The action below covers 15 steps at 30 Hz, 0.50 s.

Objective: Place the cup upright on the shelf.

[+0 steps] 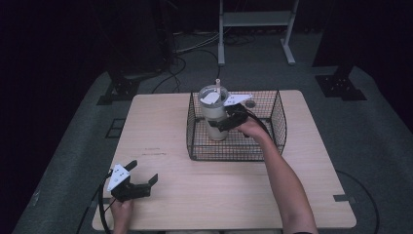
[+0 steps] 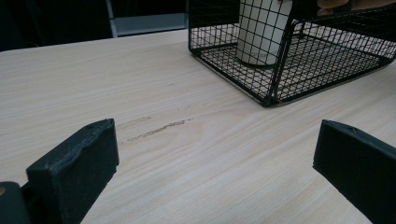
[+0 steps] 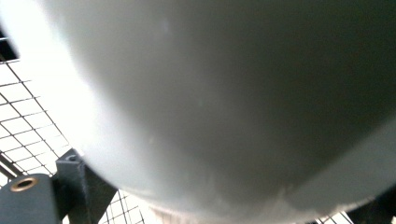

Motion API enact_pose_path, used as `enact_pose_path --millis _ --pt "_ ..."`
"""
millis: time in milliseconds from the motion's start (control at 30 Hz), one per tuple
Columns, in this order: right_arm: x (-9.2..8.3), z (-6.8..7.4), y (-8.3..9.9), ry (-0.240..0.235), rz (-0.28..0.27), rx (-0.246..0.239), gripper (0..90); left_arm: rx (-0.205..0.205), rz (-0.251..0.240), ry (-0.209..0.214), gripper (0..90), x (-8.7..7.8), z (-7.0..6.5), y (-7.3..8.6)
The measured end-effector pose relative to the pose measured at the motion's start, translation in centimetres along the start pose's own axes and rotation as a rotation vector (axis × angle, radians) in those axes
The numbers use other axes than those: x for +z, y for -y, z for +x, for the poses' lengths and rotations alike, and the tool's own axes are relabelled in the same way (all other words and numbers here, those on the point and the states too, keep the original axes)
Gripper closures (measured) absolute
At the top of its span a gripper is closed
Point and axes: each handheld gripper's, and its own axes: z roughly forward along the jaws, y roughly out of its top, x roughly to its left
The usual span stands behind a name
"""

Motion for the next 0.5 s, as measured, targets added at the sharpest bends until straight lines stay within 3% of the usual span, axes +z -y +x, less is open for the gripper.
enact_pose_path --millis 500 --pt "-1.1 -0.2 0.2 0.019 0.029 -0.011 8.5 0.004 0.002 -0.003 0.0 0.0 0.0 0.0"
